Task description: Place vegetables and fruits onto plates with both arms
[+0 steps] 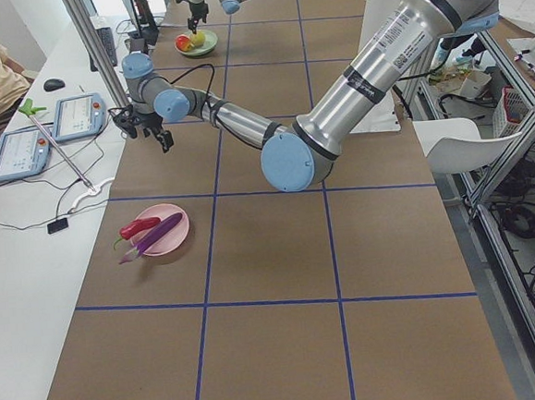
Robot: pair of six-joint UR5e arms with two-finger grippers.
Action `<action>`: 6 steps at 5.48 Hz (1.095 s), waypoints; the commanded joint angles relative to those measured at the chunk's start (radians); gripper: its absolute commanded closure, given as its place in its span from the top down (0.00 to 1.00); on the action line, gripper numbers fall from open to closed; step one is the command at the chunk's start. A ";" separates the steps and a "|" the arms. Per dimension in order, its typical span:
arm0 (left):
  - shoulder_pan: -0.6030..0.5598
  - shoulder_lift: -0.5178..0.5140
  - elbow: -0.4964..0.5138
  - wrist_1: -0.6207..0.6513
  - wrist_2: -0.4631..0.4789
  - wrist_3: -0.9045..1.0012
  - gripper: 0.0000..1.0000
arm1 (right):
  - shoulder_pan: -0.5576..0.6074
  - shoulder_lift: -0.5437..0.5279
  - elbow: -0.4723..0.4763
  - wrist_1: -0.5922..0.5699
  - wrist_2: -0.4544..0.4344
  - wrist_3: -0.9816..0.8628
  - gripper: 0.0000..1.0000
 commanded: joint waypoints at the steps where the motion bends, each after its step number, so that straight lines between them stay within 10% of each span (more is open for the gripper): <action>1: -0.034 0.251 -0.243 0.003 0.001 0.423 1.00 | 0.065 -0.088 0.081 0.035 0.087 -0.178 1.00; 6: -0.182 0.956 -0.923 0.262 -0.060 1.202 1.00 | 0.342 -0.668 0.562 0.018 0.294 -0.844 1.00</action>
